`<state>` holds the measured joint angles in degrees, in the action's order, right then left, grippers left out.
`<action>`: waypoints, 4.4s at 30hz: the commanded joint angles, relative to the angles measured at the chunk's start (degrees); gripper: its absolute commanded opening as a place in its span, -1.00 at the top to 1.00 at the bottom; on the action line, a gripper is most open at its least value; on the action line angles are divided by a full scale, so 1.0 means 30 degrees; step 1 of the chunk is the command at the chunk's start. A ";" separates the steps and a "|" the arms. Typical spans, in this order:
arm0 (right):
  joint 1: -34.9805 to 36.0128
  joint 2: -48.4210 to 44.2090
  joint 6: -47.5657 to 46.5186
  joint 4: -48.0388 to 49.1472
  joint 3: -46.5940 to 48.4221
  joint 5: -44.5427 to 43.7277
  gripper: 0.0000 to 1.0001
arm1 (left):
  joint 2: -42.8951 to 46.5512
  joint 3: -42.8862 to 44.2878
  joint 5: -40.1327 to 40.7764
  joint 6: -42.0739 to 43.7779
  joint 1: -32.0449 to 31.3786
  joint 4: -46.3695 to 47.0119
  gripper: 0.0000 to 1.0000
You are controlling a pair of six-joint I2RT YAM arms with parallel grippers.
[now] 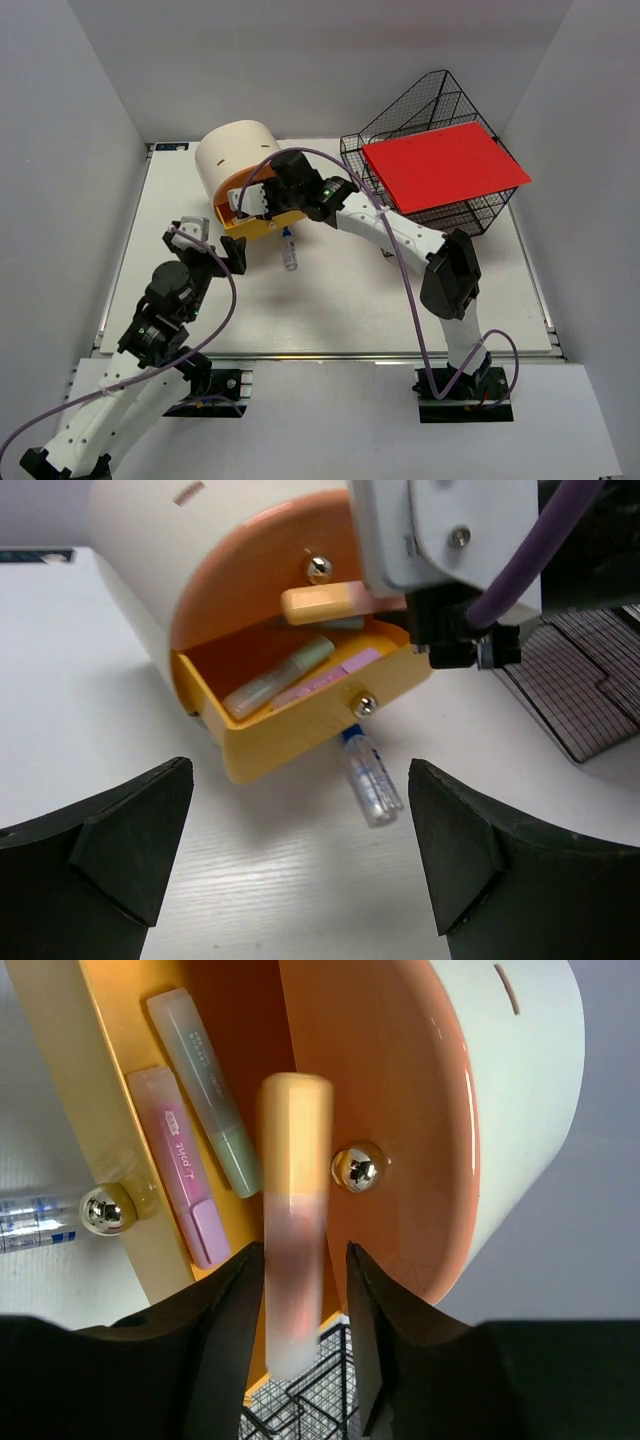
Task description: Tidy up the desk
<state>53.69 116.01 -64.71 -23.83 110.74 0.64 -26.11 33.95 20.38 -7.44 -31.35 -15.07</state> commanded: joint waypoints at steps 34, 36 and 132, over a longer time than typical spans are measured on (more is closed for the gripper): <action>-0.7612 -1.4497 1.9518 0.3461 -1.1893 0.7634 0.52 | -1.5786 0.4853 0.1601 -1.0700 -0.4486 -0.3649 -0.56; -0.7906 -1.4702 1.9693 0.3725 -1.1922 0.8045 0.52 | -1.6607 0.4883 0.2489 -1.1550 -0.4666 -0.3300 -0.56; -0.5971 -1.1597 1.9164 0.5834 -1.0017 0.8953 0.89 | -1.7396 0.8046 0.5539 -0.8919 -0.3816 -0.3798 -0.21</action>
<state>36.75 82.70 -13.39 -9.47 81.56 23.38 -76.75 56.77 36.71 -35.27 -44.01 -31.53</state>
